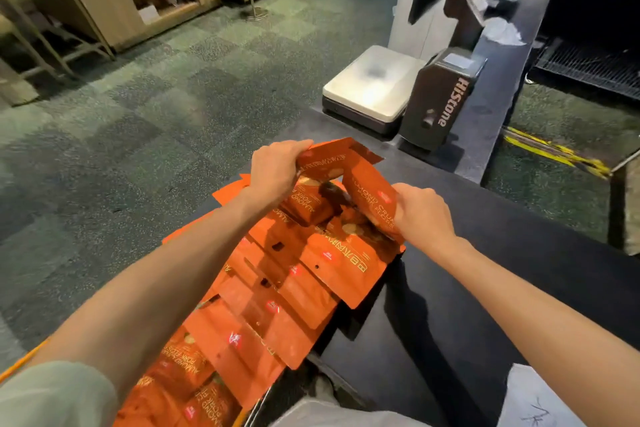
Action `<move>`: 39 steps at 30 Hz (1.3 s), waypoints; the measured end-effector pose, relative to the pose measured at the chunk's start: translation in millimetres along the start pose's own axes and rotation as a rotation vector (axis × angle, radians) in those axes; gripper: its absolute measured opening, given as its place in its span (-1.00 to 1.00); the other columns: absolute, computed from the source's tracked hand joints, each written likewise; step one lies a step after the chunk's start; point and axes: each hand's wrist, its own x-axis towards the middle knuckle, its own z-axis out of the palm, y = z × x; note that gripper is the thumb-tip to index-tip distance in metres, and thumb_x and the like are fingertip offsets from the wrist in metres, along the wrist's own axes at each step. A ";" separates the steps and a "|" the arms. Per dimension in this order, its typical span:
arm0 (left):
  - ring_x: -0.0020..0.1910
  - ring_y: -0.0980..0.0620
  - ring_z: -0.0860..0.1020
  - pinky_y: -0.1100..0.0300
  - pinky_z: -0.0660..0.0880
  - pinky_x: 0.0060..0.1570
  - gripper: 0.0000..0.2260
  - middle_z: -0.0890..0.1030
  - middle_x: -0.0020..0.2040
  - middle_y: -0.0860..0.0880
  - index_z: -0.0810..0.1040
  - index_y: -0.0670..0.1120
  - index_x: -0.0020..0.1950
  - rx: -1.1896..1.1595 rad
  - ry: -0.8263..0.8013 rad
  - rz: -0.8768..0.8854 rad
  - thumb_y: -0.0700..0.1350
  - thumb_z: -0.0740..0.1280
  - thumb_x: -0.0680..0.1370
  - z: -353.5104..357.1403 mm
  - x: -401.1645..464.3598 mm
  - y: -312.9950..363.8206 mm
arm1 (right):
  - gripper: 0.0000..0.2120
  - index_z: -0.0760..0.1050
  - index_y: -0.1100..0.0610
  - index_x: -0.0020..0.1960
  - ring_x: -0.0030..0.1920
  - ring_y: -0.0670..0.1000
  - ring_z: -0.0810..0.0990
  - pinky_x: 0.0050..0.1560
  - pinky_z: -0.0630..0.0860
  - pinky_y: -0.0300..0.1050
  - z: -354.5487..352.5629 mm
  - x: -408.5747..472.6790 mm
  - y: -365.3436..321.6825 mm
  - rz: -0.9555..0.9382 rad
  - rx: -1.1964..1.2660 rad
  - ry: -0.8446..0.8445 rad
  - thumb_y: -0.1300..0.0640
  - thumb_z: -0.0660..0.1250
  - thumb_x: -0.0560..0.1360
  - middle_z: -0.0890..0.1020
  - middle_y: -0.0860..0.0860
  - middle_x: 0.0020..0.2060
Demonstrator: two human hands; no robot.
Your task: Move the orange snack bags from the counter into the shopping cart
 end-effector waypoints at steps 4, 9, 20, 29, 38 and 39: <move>0.13 -0.14 0.58 -0.05 0.51 -0.01 -0.60 0.64 0.13 -0.04 0.54 0.09 0.23 -0.016 0.040 -0.005 -0.16 0.35 0.41 -26.7 -33.7 30.7 | -0.75 0.53 0.06 0.16 -0.06 0.21 0.59 -0.15 0.53 0.05 -17.4 -34.9 3.6 0.020 0.074 0.031 0.05 0.26 0.51 0.65 0.09 -0.05; 0.09 -0.15 0.58 -0.01 0.50 -0.04 -0.53 0.65 0.07 -0.04 0.52 0.15 0.25 -0.008 0.117 -0.056 -0.18 0.30 0.38 -61.0 -90.9 66.3 | -0.81 0.49 0.09 -0.15 -0.18 0.27 0.55 -0.28 0.36 -0.04 -38.3 -81.8 16.6 0.016 0.119 0.148 0.20 0.12 0.52 0.61 0.14 -0.25; -0.01 -0.14 0.59 0.09 0.46 -0.17 -0.67 0.68 -0.05 -0.04 0.60 0.13 0.12 -0.020 0.312 -0.224 -0.17 0.31 0.43 -106.1 -232.0 135.9 | -0.80 0.42 0.11 -0.22 -0.23 0.27 0.54 -0.29 0.47 0.06 -67.5 -210.0 31.8 -0.118 0.139 0.177 0.17 0.12 0.54 0.59 0.16 -0.30; -0.09 -0.16 0.62 0.03 0.55 -0.17 -0.61 0.70 -0.09 -0.03 0.59 0.19 0.14 -0.018 0.383 -0.389 -0.20 0.28 0.41 -149.1 -323.7 142.1 | -0.85 0.47 0.15 -0.12 -0.21 0.33 0.54 -0.29 0.45 0.08 -80.3 -254.9 8.3 -0.311 0.166 0.167 0.20 0.14 0.53 0.62 0.21 -0.24; -0.09 -0.18 0.62 0.06 0.50 -0.17 -0.65 0.70 -0.08 -0.07 0.63 0.10 0.12 0.119 0.467 -0.611 -0.22 0.23 0.45 -201.1 -409.9 103.2 | -0.70 0.18 -0.03 -0.37 -0.27 0.32 0.51 -0.31 0.22 0.01 -55.1 -270.4 -92.5 -0.620 0.317 0.056 0.22 0.14 0.48 0.56 0.25 -0.33; -0.08 -0.19 0.61 0.07 0.49 -0.18 -0.65 0.70 -0.08 -0.08 0.63 0.10 0.11 0.132 0.474 -0.639 -0.20 0.22 0.45 -204.7 -419.6 97.4 | -0.71 0.22 0.01 -0.34 -0.26 0.32 0.51 -0.31 0.21 0.00 -50.7 -271.0 -103.0 -0.643 0.326 0.040 0.25 0.18 0.49 0.56 0.25 -0.32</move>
